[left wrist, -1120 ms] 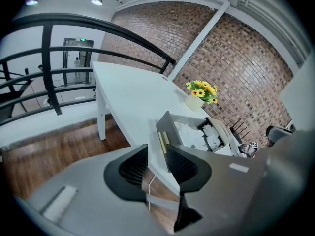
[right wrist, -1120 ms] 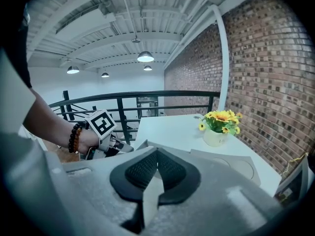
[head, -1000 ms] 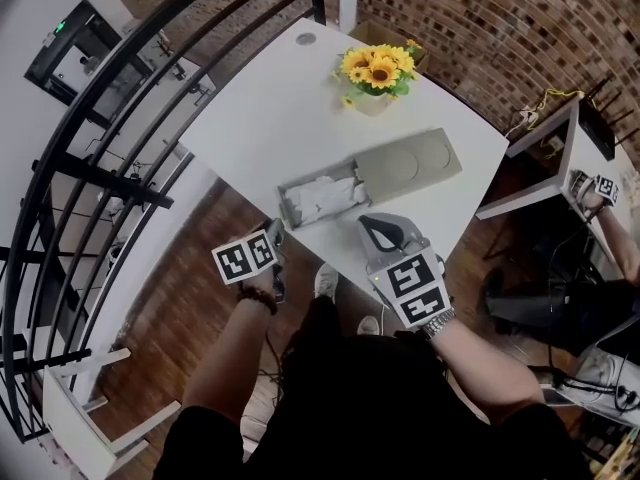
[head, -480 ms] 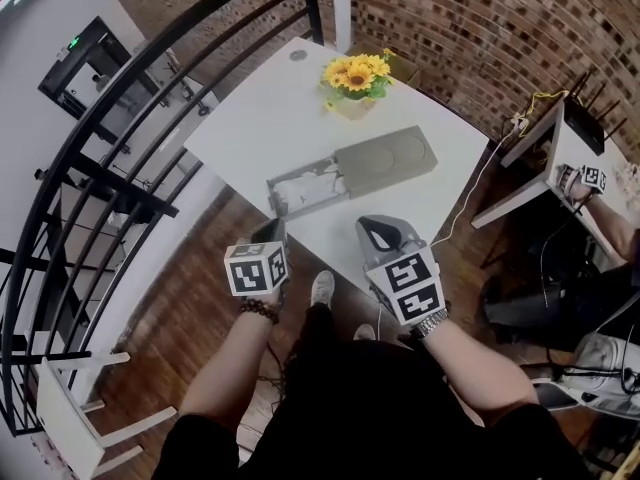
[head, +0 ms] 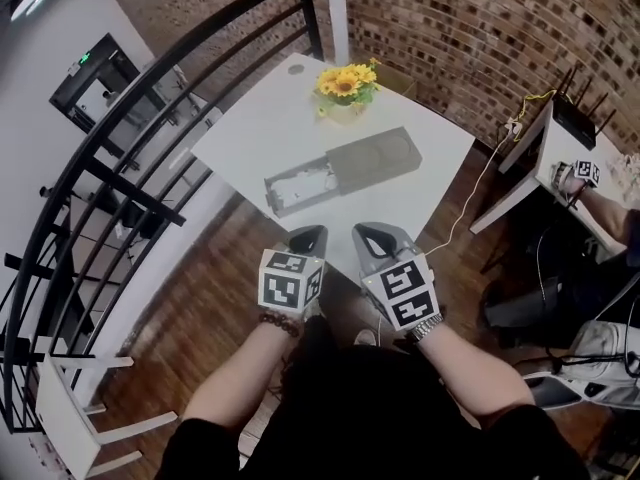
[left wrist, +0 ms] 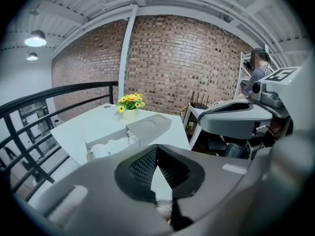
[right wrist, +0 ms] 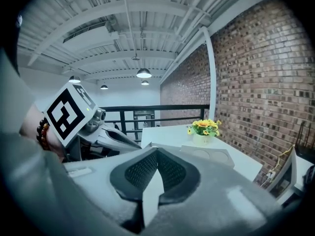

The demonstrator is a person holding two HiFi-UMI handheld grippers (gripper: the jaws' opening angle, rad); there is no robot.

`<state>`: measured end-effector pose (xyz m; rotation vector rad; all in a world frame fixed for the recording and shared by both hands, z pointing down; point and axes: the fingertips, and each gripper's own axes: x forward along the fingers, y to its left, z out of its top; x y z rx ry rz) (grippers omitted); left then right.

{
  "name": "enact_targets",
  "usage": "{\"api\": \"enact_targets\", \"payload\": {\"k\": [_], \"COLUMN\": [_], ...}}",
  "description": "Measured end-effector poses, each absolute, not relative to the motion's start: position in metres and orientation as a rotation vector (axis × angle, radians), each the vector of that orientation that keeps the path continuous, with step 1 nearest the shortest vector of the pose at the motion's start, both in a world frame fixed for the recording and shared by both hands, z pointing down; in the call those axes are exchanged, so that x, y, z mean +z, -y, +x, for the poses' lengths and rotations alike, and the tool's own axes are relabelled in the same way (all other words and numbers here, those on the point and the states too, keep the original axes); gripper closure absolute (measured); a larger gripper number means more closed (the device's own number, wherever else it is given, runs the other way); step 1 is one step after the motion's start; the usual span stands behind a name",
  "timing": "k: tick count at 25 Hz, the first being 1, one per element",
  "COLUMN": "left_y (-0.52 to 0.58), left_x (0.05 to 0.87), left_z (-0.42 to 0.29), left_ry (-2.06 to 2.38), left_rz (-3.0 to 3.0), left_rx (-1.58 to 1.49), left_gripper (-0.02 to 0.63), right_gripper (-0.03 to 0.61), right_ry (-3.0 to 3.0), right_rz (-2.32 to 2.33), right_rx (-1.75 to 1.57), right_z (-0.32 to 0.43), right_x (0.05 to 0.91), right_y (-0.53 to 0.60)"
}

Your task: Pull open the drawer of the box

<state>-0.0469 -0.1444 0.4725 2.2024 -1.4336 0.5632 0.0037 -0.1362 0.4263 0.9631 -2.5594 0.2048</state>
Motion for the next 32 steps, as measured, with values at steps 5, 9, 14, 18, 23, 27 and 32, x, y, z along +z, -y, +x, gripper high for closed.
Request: {"api": "enact_targets", "payload": {"k": [5,9,14,18,23,27,32], "left_y": [0.13,0.121,0.114,0.111,0.102,0.096,0.086], "left_x": [0.456,0.449,0.446,0.444,0.44,0.437,0.437], "left_z": [-0.023,-0.015,-0.013,-0.015,-0.015,-0.013,-0.016], "left_ry": [1.427,1.418,1.396,1.377,1.35,1.338,1.335], "left_rz": [2.259,2.29,2.327,2.351,2.379,2.395,2.407], "left_rx": [0.583,0.601,0.621,0.63,0.627,0.63,0.632], "left_gripper": [0.597,0.597,0.597,0.597,0.597,0.597,0.597], "right_gripper": [0.588,0.588,0.588,0.588,0.588,0.588,0.588], "right_ry": [2.576,2.585,2.579,2.564,2.546,2.54,2.538], "right_rz": [0.958,0.977,1.009,1.038,1.077,1.094,1.102], "right_rx": [0.183,0.175,0.169,0.169,0.164,0.161,0.154], "right_z": [0.011,0.013,0.011,0.009,0.01,0.013,0.009], "right_x": [0.418,0.413,0.409,0.407,0.402,0.398,0.398], "right_y": [0.119,0.114,0.11,0.107,0.099,0.093,0.083]}}
